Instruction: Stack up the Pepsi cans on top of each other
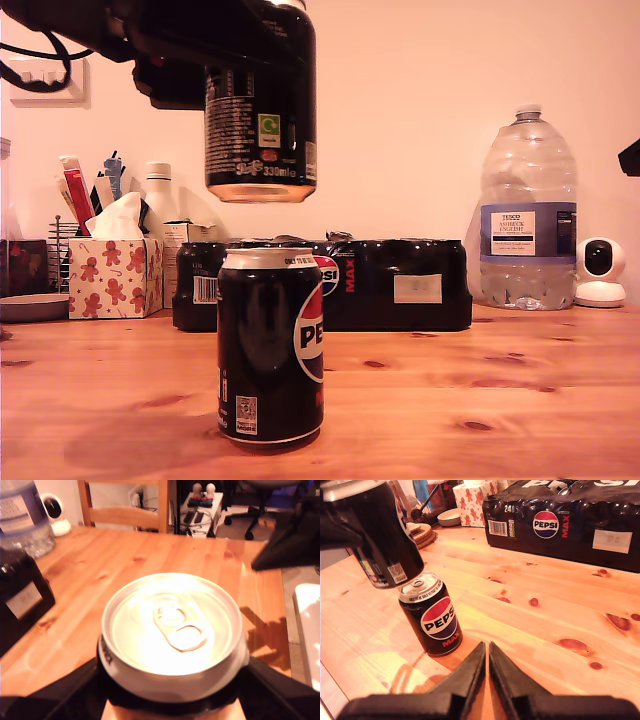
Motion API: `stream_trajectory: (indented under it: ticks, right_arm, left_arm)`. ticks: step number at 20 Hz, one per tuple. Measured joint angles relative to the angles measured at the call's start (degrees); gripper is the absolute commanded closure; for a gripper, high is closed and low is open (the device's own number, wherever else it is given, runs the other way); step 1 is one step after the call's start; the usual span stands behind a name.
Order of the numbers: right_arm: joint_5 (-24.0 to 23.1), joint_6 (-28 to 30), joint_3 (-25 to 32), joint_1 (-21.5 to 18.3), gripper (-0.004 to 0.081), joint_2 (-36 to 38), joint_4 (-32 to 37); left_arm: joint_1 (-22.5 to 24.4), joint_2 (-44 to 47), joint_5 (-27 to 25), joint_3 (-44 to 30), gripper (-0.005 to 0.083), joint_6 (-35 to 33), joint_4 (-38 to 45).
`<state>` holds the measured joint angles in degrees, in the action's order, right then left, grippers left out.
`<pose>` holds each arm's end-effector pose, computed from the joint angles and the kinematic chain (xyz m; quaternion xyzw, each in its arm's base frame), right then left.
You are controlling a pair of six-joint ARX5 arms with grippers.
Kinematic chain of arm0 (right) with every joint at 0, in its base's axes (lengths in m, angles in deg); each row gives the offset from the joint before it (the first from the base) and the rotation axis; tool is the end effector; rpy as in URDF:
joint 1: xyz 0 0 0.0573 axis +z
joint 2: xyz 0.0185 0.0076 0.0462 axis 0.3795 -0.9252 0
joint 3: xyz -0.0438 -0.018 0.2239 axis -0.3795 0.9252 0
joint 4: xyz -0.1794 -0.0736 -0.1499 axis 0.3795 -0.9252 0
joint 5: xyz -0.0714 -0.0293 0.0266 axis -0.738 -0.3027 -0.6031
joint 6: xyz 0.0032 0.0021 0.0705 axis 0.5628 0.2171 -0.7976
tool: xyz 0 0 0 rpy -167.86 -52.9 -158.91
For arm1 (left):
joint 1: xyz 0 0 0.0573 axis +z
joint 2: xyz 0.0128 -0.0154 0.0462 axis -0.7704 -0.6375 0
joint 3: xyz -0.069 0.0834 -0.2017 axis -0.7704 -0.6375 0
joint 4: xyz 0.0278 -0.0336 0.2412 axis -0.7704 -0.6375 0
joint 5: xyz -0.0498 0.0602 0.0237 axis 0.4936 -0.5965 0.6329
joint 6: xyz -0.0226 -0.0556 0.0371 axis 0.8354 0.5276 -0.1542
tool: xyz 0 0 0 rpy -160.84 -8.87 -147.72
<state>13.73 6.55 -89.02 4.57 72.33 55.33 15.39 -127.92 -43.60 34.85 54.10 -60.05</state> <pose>0.1181 0.0749 0.1728 0.0221 0.1543 0.3435 0.9261 0.2022 -0.1792 0.2111 0.1064 0.1306 -0.5831 0.7948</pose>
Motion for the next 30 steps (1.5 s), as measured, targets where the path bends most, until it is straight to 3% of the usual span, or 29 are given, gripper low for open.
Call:
stream_trajectory:
  ticks: [9,30]
  right_arm:
    - [-0.02,0.00,0.00,0.00,0.0783,0.00,0.00]
    - [-0.04,-0.02,0.00,0.00,0.0783,0.00,-0.04]
  left_arm:
    - [2.40,-3.32,1.68,0.00,0.0362,0.00,5.84]
    - [2.38,-5.40,3.67,-1.81,0.0361,-0.61,7.13]
